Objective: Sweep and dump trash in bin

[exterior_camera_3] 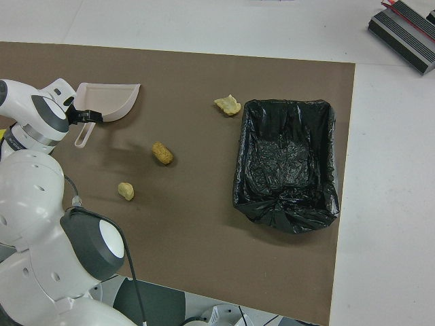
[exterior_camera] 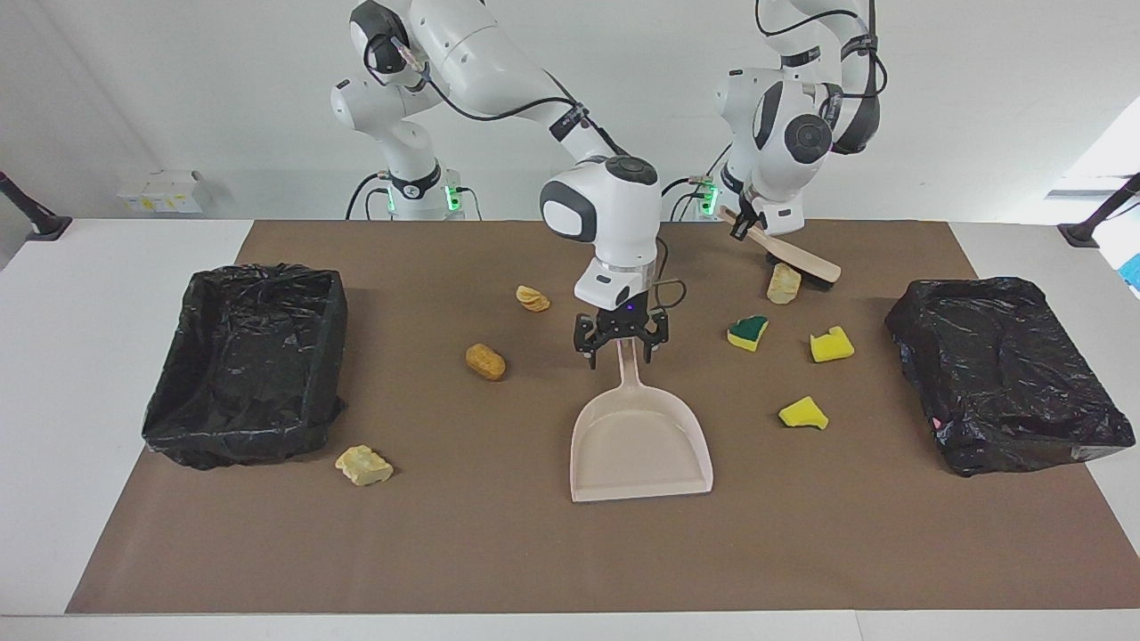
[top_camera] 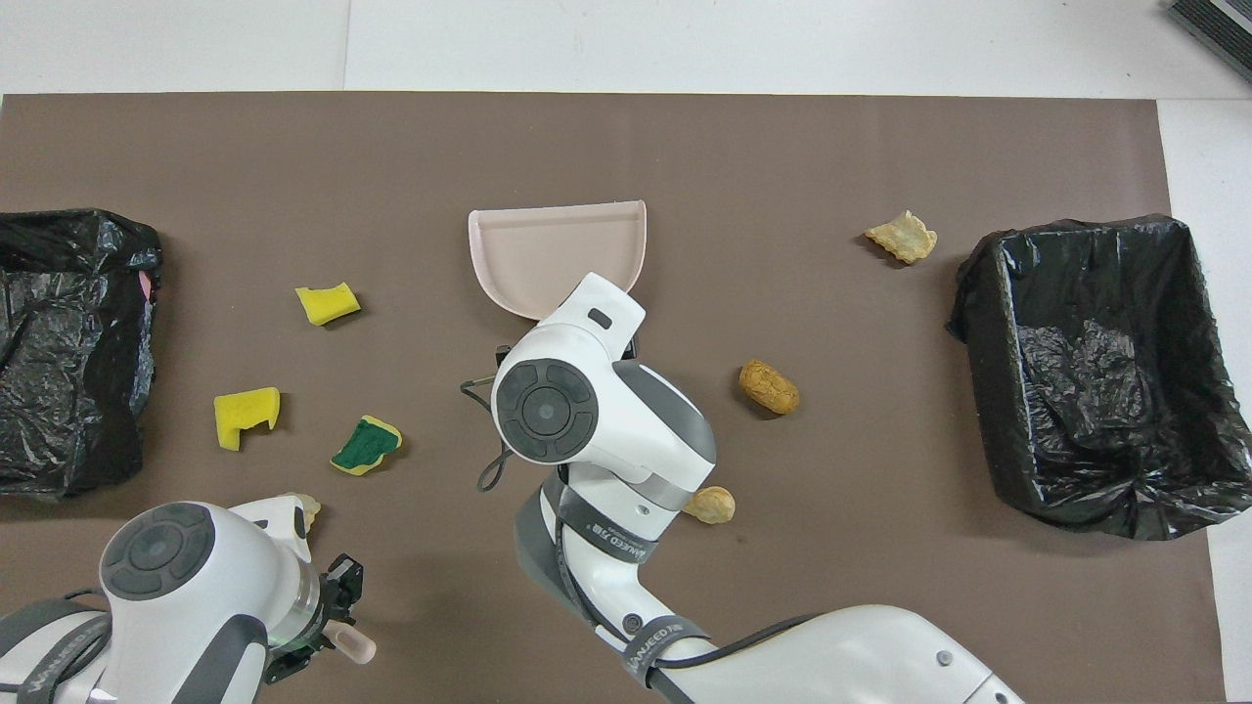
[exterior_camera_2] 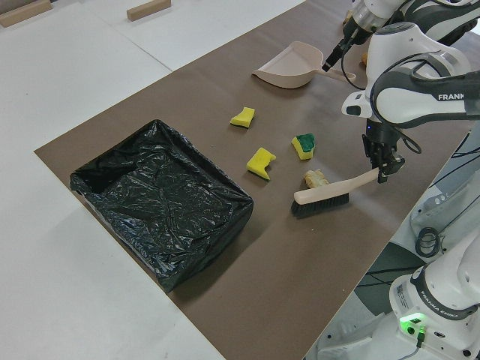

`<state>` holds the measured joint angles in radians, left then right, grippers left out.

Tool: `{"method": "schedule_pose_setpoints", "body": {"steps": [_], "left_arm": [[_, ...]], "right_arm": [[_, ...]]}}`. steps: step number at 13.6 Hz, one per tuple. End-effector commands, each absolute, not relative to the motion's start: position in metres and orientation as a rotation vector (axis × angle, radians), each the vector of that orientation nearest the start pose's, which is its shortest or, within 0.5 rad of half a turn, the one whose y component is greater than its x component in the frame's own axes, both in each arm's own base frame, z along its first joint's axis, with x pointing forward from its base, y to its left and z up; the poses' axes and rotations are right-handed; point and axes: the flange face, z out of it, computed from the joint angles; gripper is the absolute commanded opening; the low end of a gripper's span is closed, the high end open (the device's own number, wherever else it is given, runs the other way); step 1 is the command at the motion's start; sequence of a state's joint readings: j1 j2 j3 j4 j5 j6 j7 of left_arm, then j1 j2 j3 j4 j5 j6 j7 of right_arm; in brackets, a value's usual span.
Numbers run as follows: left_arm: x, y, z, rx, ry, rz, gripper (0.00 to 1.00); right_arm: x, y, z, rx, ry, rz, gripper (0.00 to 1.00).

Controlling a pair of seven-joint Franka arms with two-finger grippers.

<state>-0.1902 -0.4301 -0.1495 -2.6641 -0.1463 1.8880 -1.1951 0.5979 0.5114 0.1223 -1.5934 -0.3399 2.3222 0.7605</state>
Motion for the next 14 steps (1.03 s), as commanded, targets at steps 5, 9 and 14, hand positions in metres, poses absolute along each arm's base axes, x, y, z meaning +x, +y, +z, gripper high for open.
{"method": "schedule_pose_setpoints", "body": {"steps": [5, 9, 14], "left_arm": [[0.405, -0.159, 0.367, -2.675, -1.399, 0.381, 0.00], [0.418, -0.165, 0.388, -2.682, -1.229, 0.377, 0.00], [0.428, -0.137, 0.436, -2.812, -0.936, 0.429, 0.00]], "right_arm": [[0.535, 0.460, 0.355, -3.121, -0.220, -0.465, 0.81], [0.529, 0.456, 0.351, -3.132, -0.226, -0.446, 0.54], [0.531, 0.444, 0.372, -3.141, -0.193, -0.423, 0.00]]}}
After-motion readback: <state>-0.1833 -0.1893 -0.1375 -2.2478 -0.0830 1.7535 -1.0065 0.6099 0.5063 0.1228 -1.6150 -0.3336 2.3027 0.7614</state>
